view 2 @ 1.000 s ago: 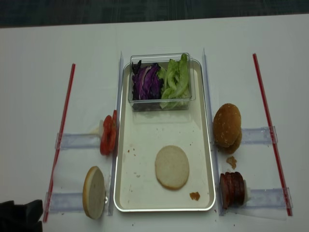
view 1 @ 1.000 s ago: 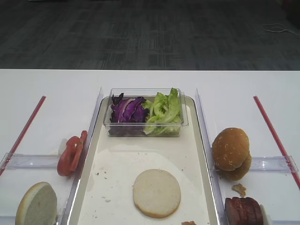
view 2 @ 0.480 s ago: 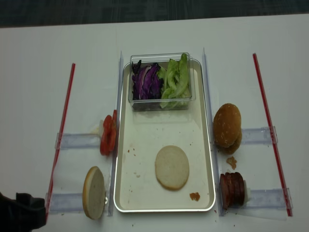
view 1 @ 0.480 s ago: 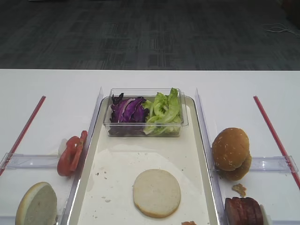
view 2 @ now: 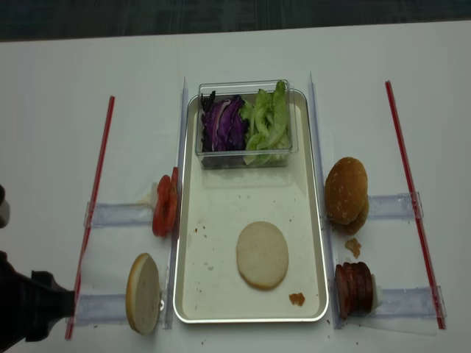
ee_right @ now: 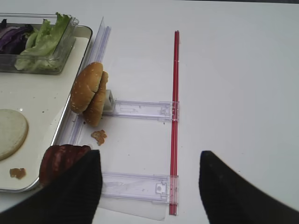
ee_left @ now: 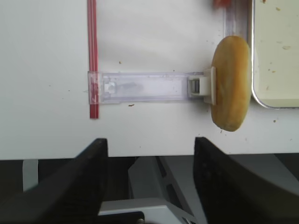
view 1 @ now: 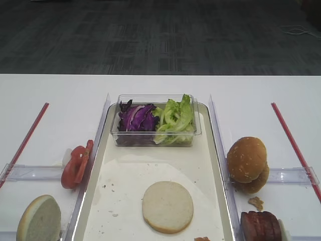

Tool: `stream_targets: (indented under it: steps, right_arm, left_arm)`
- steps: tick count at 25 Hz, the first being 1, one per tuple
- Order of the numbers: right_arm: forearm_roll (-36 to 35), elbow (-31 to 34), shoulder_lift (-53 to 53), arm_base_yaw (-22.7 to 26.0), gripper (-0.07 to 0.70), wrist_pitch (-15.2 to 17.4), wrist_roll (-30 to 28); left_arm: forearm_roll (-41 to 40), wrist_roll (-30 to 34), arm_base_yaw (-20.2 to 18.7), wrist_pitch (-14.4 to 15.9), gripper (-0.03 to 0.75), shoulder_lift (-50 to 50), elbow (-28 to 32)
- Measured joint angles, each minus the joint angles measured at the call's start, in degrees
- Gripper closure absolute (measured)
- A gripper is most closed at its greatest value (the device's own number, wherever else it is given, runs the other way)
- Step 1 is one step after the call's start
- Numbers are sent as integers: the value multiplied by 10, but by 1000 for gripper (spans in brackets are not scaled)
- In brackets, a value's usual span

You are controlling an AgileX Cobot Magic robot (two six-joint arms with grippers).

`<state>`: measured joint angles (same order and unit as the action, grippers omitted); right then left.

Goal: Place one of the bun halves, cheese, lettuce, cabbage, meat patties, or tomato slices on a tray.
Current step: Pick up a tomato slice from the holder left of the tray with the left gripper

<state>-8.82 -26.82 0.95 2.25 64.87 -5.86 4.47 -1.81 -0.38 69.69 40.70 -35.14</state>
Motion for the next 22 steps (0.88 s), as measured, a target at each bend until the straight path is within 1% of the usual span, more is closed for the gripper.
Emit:
stream_targets:
  steps: [7, 11, 22]
  right_arm:
    - [0, 0, 0, 0, 164, 0, 0]
    - [0, 0, 0, 0, 164, 0, 0]
    - [0, 0, 0, 0, 164, 0, 0]
  left_arm:
    - [0, 18, 0, 0, 337, 58, -26]
    - [0, 18, 0, -1, 337, 92, -40]
    - [0, 27, 0, -11, 337, 179, -105]
